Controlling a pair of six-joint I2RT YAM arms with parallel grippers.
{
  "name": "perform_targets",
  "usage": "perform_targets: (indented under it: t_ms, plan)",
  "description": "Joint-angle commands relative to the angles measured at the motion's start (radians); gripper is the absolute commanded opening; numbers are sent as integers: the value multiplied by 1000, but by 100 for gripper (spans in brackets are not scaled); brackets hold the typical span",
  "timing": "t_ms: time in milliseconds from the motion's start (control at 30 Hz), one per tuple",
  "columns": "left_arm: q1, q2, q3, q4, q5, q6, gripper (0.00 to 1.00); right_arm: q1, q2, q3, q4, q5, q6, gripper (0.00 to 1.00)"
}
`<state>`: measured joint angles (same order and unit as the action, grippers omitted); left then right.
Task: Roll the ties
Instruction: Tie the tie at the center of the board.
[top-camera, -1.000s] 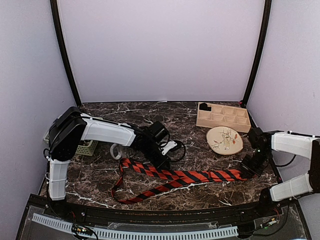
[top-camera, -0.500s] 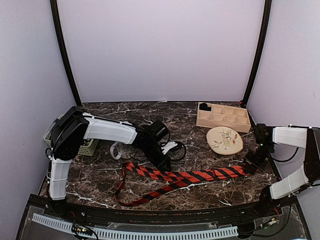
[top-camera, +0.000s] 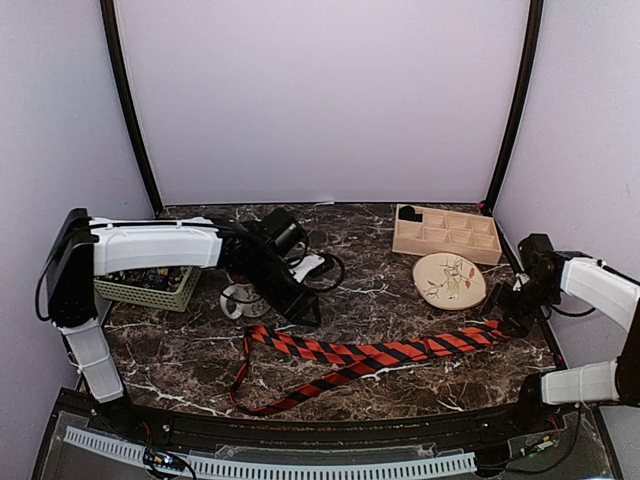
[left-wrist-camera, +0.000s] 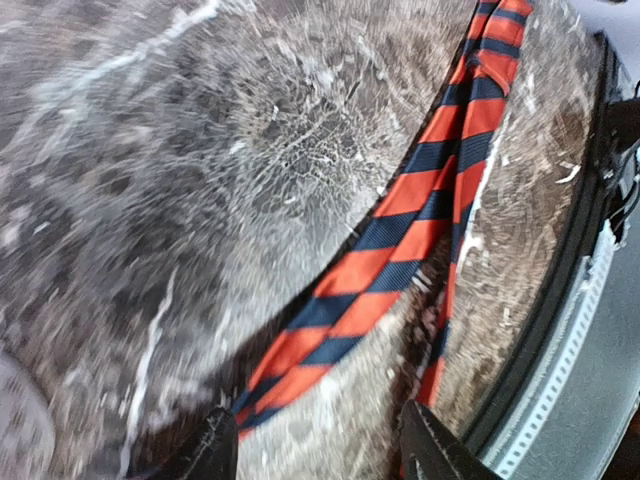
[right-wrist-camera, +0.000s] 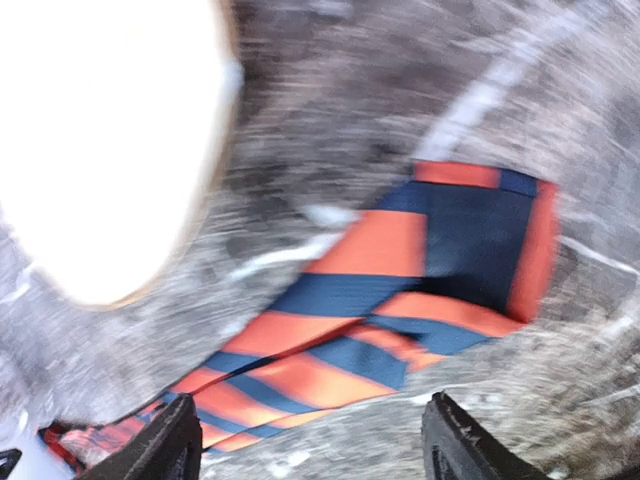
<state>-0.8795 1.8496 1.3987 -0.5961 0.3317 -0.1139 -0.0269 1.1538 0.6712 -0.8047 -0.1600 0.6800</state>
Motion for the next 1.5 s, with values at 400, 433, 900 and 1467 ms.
perform_targets:
  t_ms: [400, 433, 900, 1467]
  plan:
    - [75, -418, -370, -2, -331, -629, 65, 251, 5, 50, 343, -311, 25, 78]
    - [83, -408, -372, 13, -345, -633, 64, 256, 12, 53, 348, -310, 26, 78]
    - [85, -343, -569, 458, -624, -777, 60, 264, 7, 44, 358, -307, 49, 78]
    - [216, 0, -427, 686, -543, -627, 48, 264, 30, 58, 353, -328, 33, 76]
